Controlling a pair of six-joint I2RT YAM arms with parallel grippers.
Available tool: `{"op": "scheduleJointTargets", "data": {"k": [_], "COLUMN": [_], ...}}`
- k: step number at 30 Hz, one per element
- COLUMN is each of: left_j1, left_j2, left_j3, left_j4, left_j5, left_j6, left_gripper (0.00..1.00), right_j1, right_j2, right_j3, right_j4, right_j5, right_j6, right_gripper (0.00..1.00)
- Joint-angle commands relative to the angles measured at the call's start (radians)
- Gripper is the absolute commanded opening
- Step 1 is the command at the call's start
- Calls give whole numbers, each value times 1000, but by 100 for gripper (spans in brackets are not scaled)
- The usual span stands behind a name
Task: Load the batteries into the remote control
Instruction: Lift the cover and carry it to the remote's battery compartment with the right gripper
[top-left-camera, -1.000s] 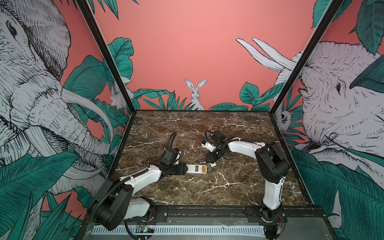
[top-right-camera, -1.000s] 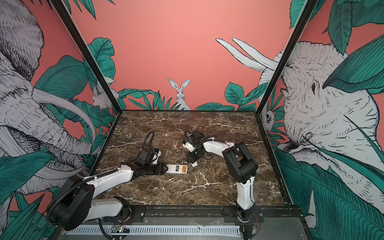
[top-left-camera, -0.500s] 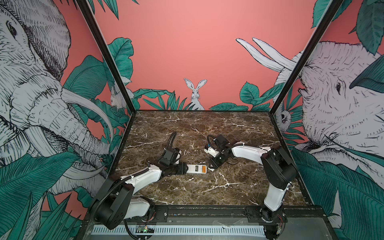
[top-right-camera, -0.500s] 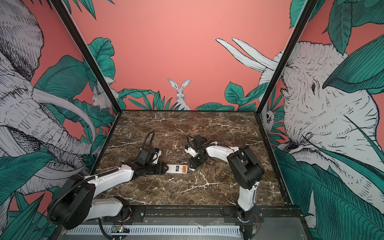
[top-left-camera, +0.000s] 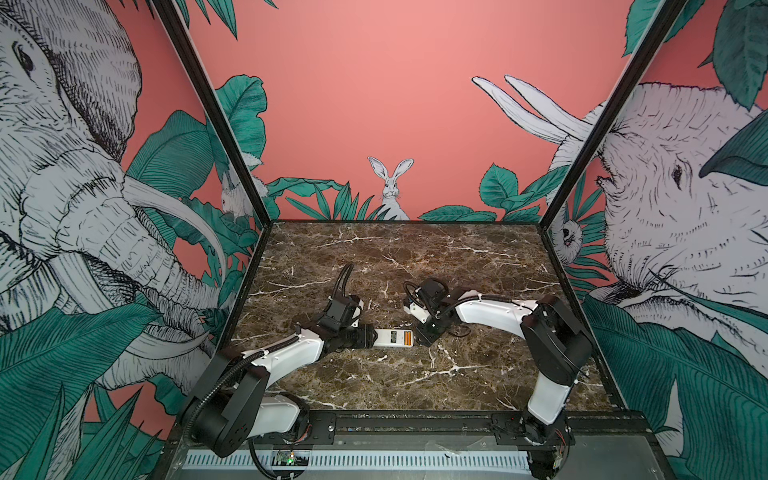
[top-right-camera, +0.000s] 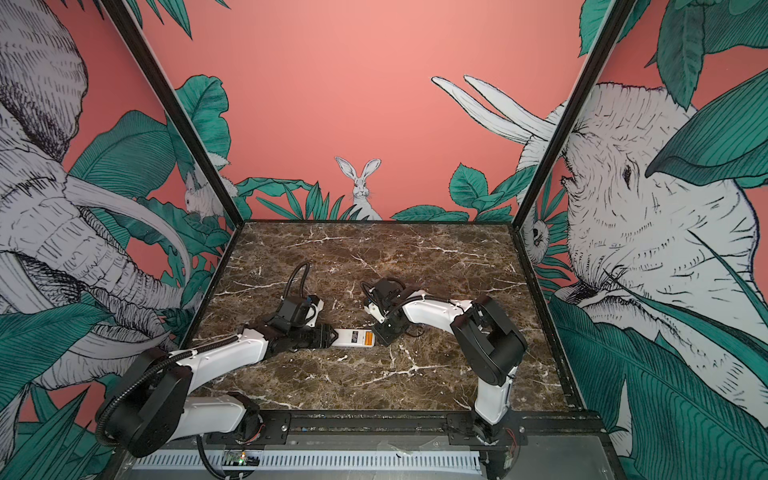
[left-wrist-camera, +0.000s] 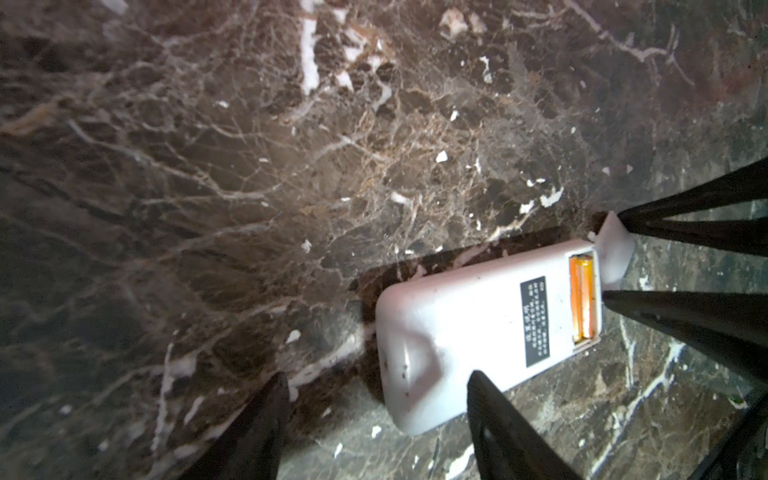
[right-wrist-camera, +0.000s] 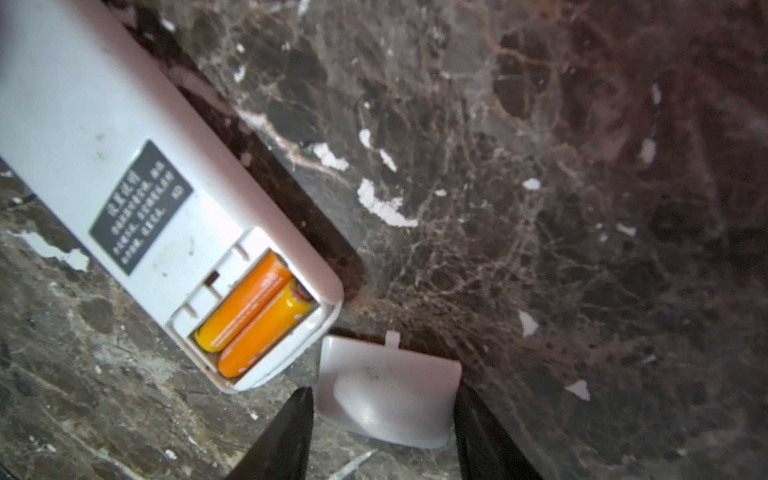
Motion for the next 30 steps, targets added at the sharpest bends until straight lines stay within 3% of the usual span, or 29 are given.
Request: {"op": "scheduleJointTargets", "data": {"k": [1,15,30], "left_j1": [7,20,27], "left_j2": [-1,-8,3], "left_j3": [-28,-35,-44], "left_j4": [2,12,35], "left_j5": [9,20,30], "left_j6": [-5,5,5], "left_gripper": [69,69,69], "right_j1": [25,62,93], "right_j2": [20,10,-10], "right_j3": [8,5,-41], "right_j4": [-78,-54,-25], "right_j5": [61,113,179], "right_j6": [44,129,207], "right_gripper": [55,61,59]}}
